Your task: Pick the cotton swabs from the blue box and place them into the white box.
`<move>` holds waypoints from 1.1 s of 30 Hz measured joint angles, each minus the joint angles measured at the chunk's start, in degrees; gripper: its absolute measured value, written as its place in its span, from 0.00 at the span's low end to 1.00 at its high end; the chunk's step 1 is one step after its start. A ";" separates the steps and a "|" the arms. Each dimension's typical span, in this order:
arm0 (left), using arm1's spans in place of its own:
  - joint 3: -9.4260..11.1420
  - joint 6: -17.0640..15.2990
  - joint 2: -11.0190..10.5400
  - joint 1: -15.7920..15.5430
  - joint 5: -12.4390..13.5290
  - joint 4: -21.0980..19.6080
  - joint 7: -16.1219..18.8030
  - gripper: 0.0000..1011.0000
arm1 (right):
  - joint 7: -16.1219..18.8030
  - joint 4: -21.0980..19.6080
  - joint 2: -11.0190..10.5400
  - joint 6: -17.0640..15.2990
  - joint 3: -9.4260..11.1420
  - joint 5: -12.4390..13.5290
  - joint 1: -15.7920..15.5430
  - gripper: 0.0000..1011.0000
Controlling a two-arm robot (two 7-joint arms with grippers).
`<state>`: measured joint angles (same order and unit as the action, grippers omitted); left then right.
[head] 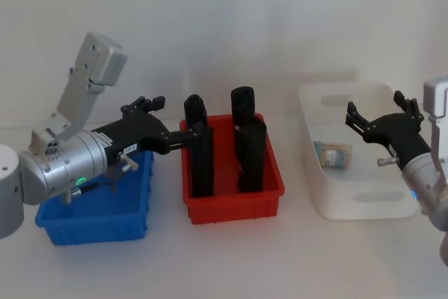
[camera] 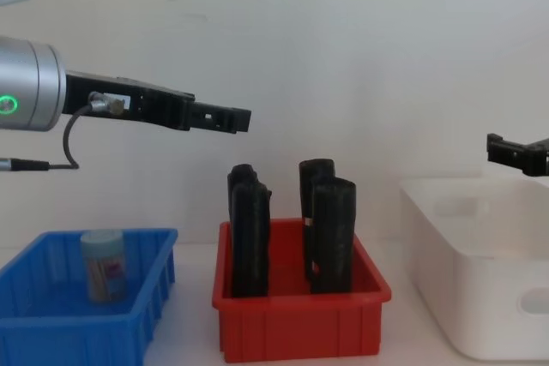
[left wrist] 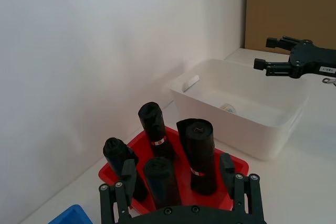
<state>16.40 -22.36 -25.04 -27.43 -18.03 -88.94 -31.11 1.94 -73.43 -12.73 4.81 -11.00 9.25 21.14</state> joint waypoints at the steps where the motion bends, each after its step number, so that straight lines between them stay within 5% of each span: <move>1: 0.19 0.41 0.06 0.25 0.12 -0.08 0.60 0.99 | 0.07 -1.07 -0.26 -0.25 -0.07 0.27 -0.85 0.99; 33: 7.77 17.47 2.54 11.19 5.31 -3.48 24.67 0.99 | 1.63 -23.52 -5.57 -5.75 -1.69 6.11 -18.57 0.99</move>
<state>24.17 -4.89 -22.50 -16.24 -12.72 -92.42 -6.45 3.57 -96.94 -18.30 -0.94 -12.69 15.36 2.57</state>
